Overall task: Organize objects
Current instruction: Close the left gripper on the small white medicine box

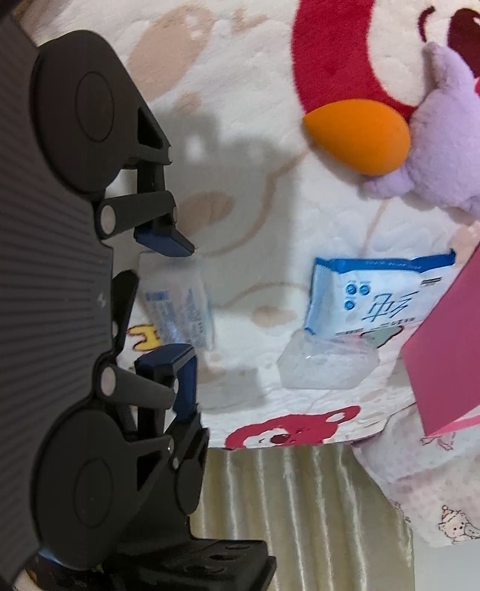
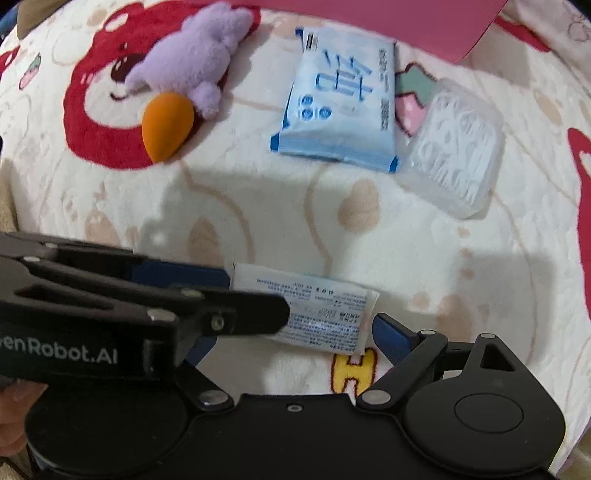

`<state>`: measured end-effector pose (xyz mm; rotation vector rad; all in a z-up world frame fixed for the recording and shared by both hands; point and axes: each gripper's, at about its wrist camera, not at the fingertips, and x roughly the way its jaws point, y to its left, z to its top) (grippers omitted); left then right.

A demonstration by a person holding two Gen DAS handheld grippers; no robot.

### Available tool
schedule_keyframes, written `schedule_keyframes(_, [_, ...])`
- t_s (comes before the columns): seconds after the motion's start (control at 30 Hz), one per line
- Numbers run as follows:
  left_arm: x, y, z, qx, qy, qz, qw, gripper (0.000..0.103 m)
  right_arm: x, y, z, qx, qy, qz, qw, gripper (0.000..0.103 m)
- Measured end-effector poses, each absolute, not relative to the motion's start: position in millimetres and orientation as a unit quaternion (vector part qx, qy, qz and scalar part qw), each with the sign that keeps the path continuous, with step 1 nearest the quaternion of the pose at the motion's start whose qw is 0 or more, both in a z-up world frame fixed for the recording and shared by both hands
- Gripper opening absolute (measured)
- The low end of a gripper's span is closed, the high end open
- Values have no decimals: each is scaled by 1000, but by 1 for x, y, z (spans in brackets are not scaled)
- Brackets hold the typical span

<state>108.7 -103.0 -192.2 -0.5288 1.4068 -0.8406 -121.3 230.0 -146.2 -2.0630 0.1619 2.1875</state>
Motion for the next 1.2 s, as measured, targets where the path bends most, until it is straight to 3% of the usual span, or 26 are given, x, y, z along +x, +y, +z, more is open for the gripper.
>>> schedule_keyframes(0.4, [113, -101, -214, -268, 622, -366, 638, 48, -130, 251, -164, -710, 124, 688, 81, 93])
schedule_keyframes(0.7, [109, -103, -211, -245, 612, -376, 651, 47, -136, 230, -161, -693, 52, 716, 65, 82])
schedule_keyframes(1.2, [104, -84, -172, -217, 557, -380, 706, 46, -131, 215, -127, -617, 22, 787, 12, 81])
